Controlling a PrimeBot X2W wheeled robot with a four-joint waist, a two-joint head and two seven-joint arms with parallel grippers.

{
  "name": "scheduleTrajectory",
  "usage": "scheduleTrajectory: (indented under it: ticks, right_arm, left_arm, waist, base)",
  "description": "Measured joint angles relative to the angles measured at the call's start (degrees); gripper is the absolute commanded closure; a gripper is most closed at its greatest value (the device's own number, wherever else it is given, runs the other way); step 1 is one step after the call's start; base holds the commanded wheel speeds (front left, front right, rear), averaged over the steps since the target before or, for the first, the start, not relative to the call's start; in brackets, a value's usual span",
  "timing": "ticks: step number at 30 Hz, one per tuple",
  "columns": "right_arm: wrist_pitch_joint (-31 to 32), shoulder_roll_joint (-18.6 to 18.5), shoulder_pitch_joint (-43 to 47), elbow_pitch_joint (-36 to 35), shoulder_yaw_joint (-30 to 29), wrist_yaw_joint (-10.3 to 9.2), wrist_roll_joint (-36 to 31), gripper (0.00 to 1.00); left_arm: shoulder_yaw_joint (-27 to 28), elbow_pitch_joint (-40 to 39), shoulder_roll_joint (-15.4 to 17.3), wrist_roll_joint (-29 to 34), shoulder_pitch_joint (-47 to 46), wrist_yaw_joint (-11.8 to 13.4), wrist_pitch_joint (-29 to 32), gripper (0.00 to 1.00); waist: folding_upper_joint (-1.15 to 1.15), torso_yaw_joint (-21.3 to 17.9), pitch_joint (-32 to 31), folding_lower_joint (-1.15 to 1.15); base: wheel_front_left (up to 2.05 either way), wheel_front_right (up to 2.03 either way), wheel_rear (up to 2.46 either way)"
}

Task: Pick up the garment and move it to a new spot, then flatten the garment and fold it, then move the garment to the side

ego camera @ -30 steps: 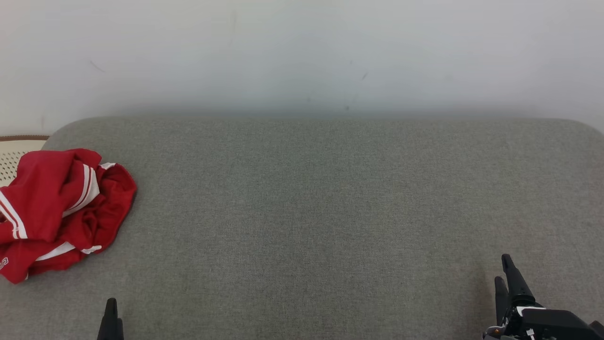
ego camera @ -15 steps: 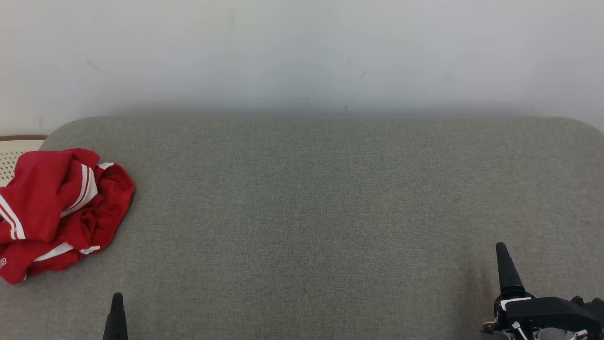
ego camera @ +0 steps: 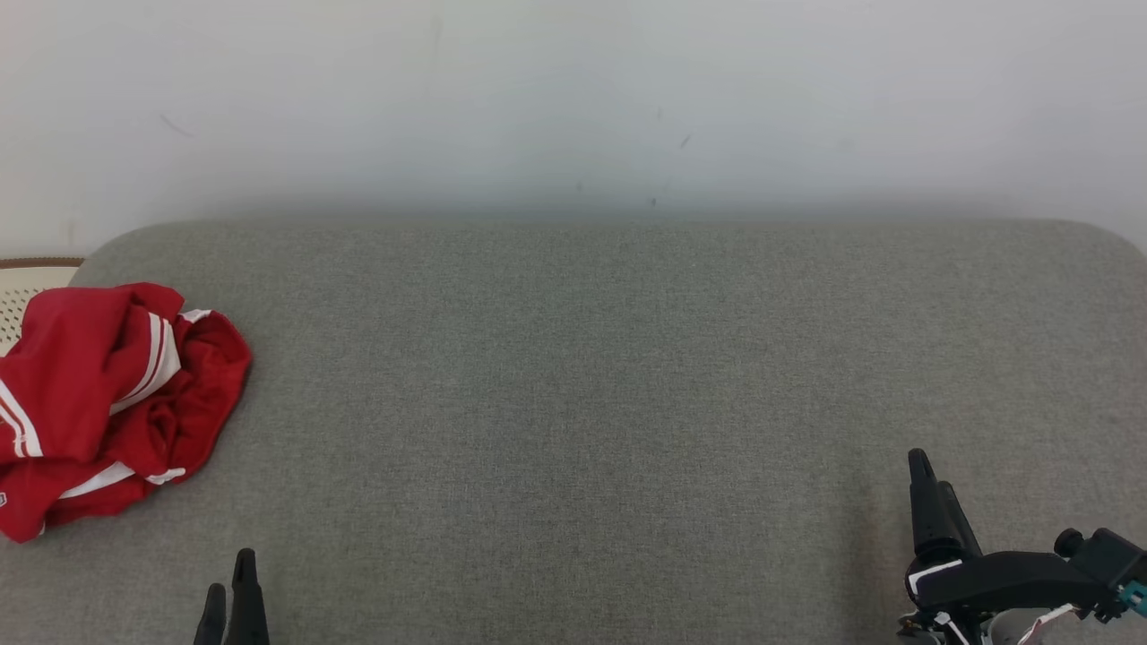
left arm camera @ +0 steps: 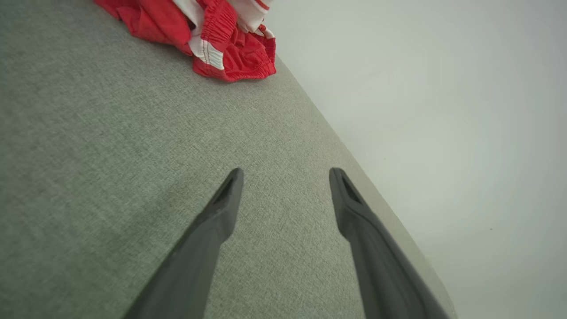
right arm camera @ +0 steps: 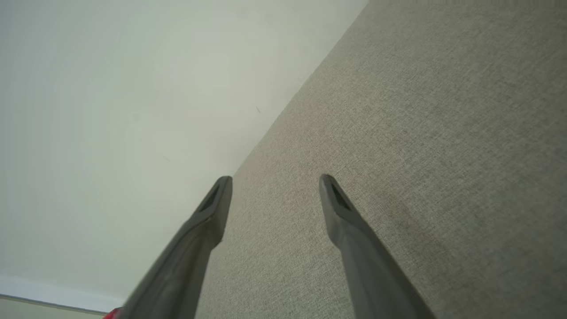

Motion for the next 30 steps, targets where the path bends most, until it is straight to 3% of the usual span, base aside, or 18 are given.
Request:
scheduleTrajectory:
  ticks: [13,30]
  right_arm:
    - [-2.32,-1.34,-0.9,0.77,3.74,0.0,-10.74,0.0]
    - [-4.78,-3.05,-1.21,0.65,9.14,0.0,-20.31,0.0]
  left_arm:
    - [-2.82,-0.25,0.15,14.07,-0.19,1.8,-2.5,0.0]
    - [-6.13,-1.62,0.38,27.14,-0.88,4.01,-5.11,0.0]
  waist:
    - [0.0,-0.55,0.06,0.0]
    - [0.0,-1.24,0.06,0.0]
  base:
    - [0.0,0.0,0.0]
    - [0.0,0.0,0.0]
